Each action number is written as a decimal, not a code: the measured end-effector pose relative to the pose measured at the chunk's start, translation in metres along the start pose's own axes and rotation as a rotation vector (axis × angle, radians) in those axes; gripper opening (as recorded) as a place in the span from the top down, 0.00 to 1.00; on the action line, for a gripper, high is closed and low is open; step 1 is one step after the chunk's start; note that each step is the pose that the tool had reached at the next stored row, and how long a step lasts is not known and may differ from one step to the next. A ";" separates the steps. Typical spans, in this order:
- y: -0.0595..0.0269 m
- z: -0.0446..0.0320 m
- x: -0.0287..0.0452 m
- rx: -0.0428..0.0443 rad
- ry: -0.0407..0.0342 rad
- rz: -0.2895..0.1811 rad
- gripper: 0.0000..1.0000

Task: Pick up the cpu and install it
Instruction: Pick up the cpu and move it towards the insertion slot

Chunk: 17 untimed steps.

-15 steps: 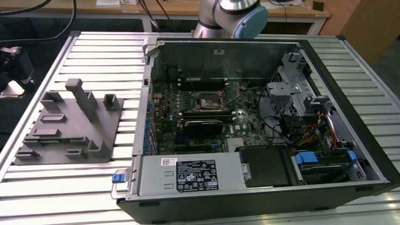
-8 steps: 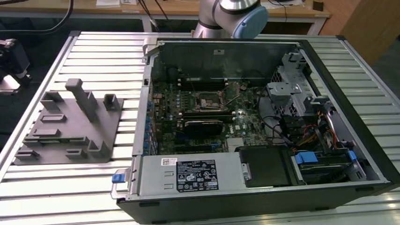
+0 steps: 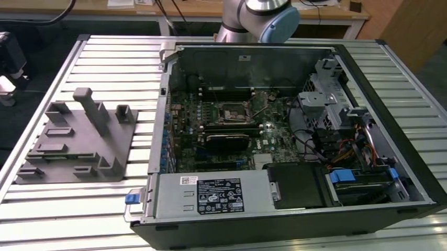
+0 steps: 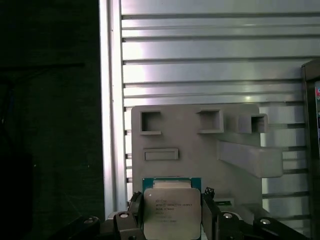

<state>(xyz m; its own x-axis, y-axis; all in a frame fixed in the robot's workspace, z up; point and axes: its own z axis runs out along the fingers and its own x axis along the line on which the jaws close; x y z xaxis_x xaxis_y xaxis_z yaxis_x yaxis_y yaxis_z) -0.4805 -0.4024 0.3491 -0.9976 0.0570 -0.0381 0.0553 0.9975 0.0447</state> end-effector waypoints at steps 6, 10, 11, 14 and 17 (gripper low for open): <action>0.0010 -0.0197 -0.0008 -0.0001 -0.0008 0.000 0.45; 0.0021 -0.0340 -0.0013 -0.0002 -0.0024 0.000 0.45; 0.0023 -0.0376 -0.0014 -0.0001 -0.0025 0.000 0.45; 0.0029 -0.0468 -0.0017 -0.0002 -0.0038 0.000 0.45; 0.0031 -0.0505 -0.0018 -0.0004 -0.0046 0.000 0.45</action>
<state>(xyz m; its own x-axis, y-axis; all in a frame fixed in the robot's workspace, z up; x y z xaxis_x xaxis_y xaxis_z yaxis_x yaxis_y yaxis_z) -0.4805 -0.4016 0.3997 -0.9975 0.0571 -0.0427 0.0551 0.9975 0.0450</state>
